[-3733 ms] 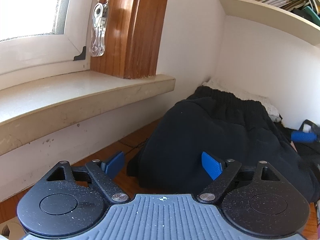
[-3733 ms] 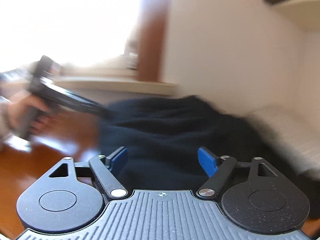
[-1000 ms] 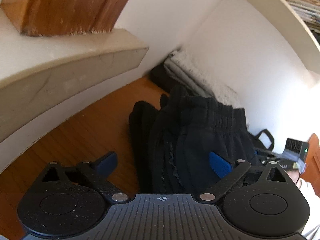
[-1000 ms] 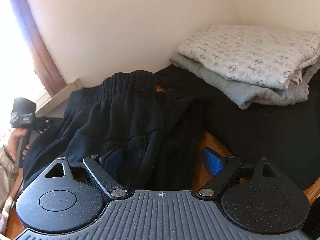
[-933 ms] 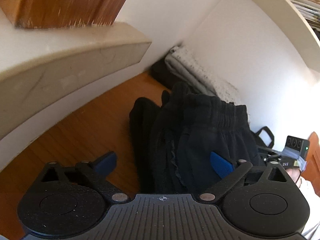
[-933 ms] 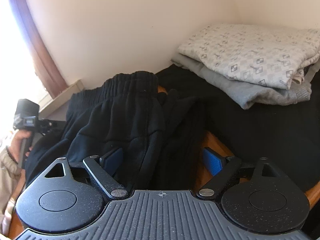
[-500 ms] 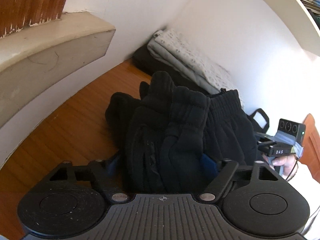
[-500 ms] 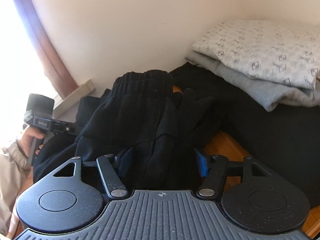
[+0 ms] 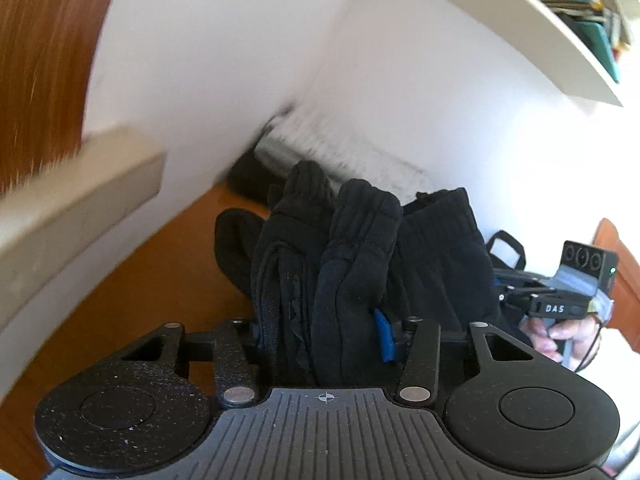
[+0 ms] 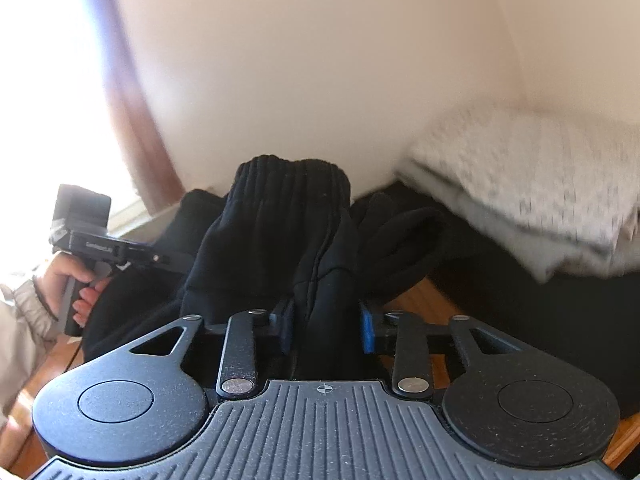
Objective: Fold clothes
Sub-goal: 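Lift the black sweatpants bundle up off the bench with both grippers, then carry the bundle with both grippers and lower it onto the grey folded clothes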
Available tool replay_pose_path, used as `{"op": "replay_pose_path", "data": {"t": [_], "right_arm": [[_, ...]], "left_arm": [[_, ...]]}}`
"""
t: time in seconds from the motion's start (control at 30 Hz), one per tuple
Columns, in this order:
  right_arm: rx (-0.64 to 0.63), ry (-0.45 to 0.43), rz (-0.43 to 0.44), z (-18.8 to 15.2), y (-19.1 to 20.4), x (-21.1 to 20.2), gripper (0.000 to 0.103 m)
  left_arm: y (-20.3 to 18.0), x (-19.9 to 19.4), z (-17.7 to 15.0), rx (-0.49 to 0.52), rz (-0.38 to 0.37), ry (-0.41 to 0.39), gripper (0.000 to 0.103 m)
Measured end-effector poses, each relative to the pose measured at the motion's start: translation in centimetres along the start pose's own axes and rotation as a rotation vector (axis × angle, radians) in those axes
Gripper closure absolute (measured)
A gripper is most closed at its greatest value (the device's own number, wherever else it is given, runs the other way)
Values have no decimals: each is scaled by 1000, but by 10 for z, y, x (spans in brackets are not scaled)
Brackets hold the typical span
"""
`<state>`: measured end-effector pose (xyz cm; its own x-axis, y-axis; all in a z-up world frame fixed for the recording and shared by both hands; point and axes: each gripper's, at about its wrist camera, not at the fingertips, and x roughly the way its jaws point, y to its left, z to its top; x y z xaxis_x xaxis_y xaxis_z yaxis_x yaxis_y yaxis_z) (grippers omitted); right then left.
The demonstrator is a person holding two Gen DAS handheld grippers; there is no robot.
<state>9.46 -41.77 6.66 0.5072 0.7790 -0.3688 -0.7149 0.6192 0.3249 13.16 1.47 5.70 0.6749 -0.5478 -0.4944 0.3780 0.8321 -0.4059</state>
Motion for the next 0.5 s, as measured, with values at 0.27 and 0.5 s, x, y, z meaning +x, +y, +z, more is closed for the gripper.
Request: {"op": "replay_pose_path", "data": {"t": [0.27,0.5], "right_arm": [[-141,-122,-30,11,33,-30,80],[-220,-225,-59,44,40,-52,82]], "left_arm": [[-24,-24,4,67,-29,-131,53],[-41,-29,41,125,-50,-241,55]]}}
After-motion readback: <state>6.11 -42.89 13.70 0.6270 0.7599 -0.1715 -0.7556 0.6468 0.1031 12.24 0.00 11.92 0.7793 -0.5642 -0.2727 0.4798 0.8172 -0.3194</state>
